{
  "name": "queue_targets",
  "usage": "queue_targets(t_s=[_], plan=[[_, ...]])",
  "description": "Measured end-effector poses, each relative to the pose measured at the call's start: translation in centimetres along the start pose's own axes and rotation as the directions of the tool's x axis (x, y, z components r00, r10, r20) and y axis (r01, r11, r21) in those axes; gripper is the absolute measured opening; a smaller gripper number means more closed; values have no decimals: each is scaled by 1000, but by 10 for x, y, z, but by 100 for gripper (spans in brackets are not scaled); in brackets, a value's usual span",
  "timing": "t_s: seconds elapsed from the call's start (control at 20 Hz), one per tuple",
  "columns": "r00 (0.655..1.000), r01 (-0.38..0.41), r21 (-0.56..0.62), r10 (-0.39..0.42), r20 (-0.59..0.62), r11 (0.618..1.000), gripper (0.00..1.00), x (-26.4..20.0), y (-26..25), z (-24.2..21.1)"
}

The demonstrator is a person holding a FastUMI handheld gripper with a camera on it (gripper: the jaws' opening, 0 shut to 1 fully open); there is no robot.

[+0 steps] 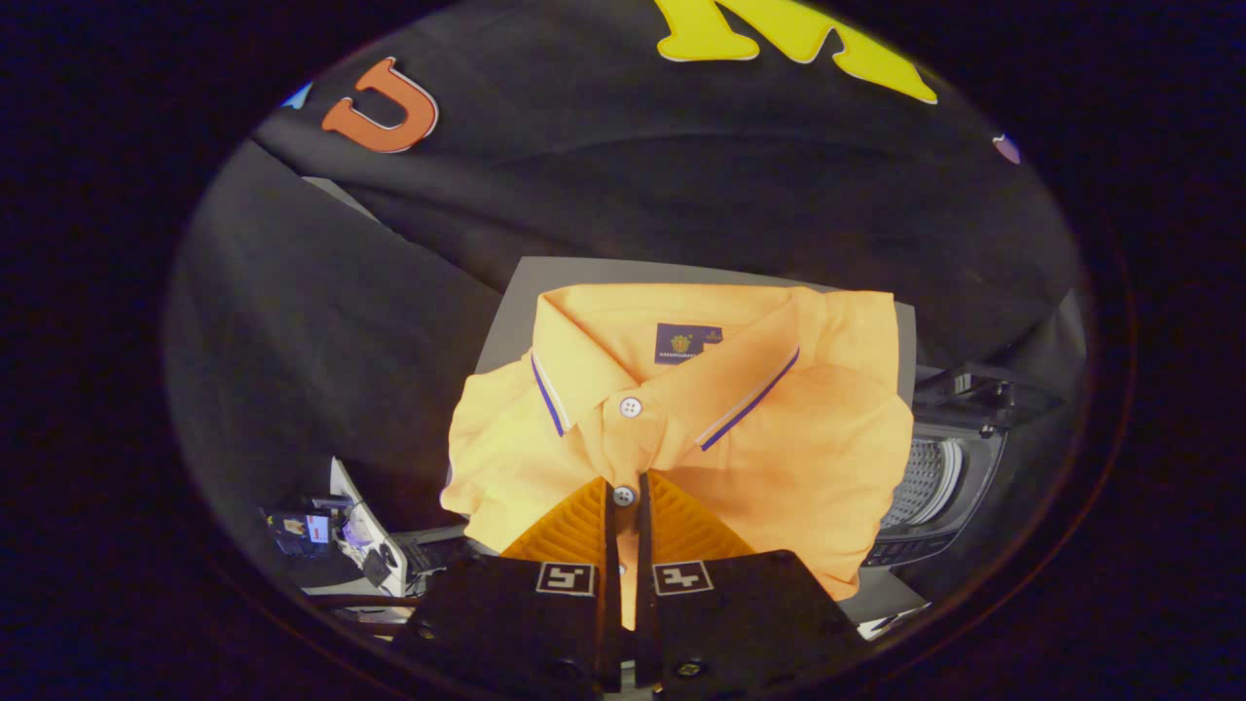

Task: Put the clothes into the washing machine and then close the washing machine lid.

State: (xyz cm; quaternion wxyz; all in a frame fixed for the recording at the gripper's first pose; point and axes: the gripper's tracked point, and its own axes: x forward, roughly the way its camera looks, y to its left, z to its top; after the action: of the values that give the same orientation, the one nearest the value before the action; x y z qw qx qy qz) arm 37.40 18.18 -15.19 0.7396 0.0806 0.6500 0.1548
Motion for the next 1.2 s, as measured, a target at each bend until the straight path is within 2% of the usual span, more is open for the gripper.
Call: queue_targets(t_s=[0.35,0.85,1.2], plan=[[993,-10,51,4,118,999,9,-38,-10,10],[957,83,206,-136,258,975,9,-119,-61,-22],[928,100,291,-194,318,952,9,-174,-112,-44]])
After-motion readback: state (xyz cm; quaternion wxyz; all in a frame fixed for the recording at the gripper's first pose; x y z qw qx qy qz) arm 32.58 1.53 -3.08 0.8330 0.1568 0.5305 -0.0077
